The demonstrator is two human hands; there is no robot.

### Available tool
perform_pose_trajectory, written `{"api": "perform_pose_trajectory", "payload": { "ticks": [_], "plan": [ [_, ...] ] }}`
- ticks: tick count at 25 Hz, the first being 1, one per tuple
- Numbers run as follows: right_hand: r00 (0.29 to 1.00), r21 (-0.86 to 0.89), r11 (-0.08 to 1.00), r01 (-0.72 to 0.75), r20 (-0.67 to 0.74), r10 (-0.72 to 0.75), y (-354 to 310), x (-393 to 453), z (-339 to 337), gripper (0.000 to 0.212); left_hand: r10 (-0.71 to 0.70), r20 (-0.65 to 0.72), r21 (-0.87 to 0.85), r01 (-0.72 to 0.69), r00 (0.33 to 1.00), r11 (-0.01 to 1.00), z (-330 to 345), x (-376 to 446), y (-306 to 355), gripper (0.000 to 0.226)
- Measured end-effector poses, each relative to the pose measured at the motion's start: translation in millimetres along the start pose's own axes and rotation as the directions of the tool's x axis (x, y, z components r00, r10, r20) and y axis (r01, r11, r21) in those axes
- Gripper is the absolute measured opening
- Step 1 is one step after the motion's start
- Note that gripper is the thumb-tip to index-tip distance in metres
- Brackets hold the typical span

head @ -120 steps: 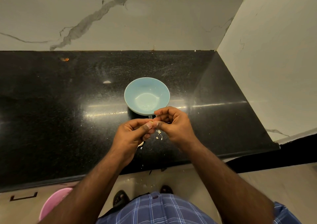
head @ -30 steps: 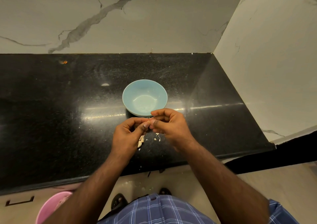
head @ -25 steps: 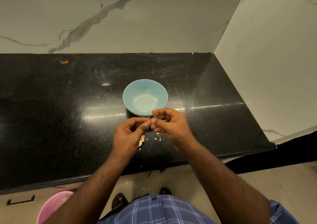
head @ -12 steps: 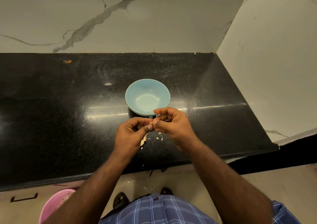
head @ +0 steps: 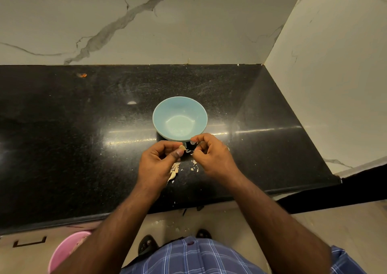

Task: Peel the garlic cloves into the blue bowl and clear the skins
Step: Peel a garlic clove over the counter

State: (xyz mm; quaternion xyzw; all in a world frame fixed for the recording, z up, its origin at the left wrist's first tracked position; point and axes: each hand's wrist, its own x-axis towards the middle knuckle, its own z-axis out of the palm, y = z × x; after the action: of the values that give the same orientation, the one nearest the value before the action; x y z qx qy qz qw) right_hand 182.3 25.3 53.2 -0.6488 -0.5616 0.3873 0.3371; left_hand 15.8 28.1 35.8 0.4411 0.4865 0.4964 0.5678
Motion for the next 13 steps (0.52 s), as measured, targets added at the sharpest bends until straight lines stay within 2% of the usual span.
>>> {"api": "perform_pose_trajectory", "payload": {
  "ticks": [5,8,10,13],
  "plan": [
    [0.997,-0.103,0.993,-0.061,-0.050,0.056,10.6,4.4,-17.5,0.021,-0.080,0.011,-0.110,0.081,0.997,0.991,-3.9,4.3,-8.5,0.018],
    [0.997,-0.273,0.961,0.035,-0.054,-0.051,12.3,4.4,-24.7,0.018,-0.127,0.023,-0.155,0.129,0.992,0.980,-3.9,5.4,-9.4,0.018],
    [0.992,-0.230,0.969,0.096,-0.053,-0.110,6.0,0.5,-24.1,0.019,-0.143,0.031,-0.156,0.146,0.989,0.977,-3.2,5.5,-7.5,0.016],
    [0.991,-0.109,0.986,0.129,0.034,-0.126,-6.6,-7.2,-12.1,0.015,-0.161,0.059,-0.198,0.170,0.985,0.965,-0.1,3.9,-2.0,0.018]
  ]
}}
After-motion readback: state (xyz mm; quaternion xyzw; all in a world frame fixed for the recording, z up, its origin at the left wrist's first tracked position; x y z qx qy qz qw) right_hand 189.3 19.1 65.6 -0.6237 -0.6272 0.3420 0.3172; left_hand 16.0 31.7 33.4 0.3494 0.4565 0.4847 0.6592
